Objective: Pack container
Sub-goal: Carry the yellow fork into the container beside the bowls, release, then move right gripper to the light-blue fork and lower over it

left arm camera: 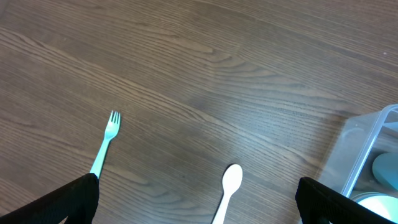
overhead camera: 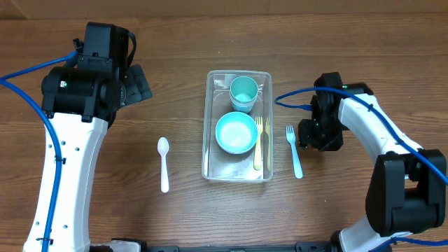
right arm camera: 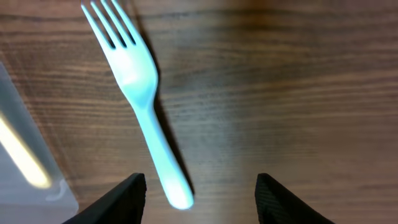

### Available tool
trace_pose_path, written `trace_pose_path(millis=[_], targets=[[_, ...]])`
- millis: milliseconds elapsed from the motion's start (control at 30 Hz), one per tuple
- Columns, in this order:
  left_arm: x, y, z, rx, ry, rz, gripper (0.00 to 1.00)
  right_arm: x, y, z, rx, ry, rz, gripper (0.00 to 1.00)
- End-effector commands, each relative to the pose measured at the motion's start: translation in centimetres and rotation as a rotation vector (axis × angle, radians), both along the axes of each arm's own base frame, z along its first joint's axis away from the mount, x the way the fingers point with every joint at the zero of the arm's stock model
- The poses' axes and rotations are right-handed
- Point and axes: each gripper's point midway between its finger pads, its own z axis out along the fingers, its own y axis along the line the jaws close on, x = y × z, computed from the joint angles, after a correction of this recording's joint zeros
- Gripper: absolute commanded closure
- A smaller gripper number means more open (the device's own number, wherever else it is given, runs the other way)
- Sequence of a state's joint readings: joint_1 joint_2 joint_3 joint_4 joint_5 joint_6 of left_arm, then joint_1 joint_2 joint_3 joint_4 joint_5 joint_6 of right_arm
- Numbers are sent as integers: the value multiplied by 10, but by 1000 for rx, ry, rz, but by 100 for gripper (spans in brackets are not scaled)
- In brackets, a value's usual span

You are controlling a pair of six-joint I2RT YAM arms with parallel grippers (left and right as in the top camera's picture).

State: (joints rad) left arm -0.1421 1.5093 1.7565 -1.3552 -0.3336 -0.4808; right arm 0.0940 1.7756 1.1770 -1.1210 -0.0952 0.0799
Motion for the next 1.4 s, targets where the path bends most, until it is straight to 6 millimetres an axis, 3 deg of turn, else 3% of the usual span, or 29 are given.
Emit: trace_pose_path(millis=[0, 100, 600, 733, 933, 1167, 1367], targets=[[1, 3, 9, -5, -34, 26, 0, 0, 6, -5, 35, -27, 32, 42], [1, 3, 9, -5, -34, 26, 0, 5, 20, -3, 120, -51, 56, 42], [1, 3, 9, -5, -34, 26, 0, -2, 28, -33, 181, -95, 92, 41], [1, 3, 9, -5, -34, 26, 0, -1, 21, -44, 136, -120, 95, 41], [1, 3, 9, -5, -34, 26, 0, 2, 14, -45, 131, -131, 75, 41], [1, 3, 9, -5, -34, 26, 0, 2, -21, -46, 123, -119, -49, 43], [1, 3, 9, -5, -34, 26, 0, -7, -26, -58, 102, -113, -47, 42]])
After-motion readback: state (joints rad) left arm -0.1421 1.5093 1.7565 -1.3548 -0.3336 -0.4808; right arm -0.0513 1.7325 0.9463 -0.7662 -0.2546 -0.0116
